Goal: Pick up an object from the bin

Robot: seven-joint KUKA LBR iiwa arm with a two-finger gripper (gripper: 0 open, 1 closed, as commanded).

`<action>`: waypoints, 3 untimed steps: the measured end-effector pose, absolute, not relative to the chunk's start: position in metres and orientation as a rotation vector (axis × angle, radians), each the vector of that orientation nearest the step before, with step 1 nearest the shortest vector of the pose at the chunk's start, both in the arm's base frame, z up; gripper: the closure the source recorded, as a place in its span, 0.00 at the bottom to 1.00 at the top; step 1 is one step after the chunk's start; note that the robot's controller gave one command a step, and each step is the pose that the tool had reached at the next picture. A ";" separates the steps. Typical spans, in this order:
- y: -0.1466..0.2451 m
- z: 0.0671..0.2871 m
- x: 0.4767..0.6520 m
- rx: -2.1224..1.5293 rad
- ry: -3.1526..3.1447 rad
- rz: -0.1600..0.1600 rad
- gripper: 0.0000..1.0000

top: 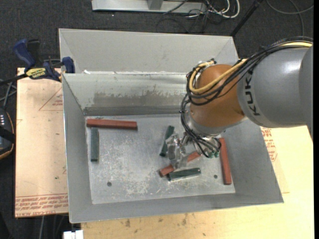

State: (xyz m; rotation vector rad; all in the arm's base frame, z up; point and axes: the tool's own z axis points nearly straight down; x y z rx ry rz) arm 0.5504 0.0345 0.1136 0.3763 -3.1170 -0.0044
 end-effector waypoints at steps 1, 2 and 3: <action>-0.008 0.070 0.500 0.447 -3.117 -0.002 0.00; -0.008 0.072 0.500 0.448 -3.115 -0.002 1.00; -0.008 0.072 0.500 0.448 -3.115 -0.002 1.00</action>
Offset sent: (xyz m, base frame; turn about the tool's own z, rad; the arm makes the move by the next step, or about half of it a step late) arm 0.0000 0.0000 0.0000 0.0000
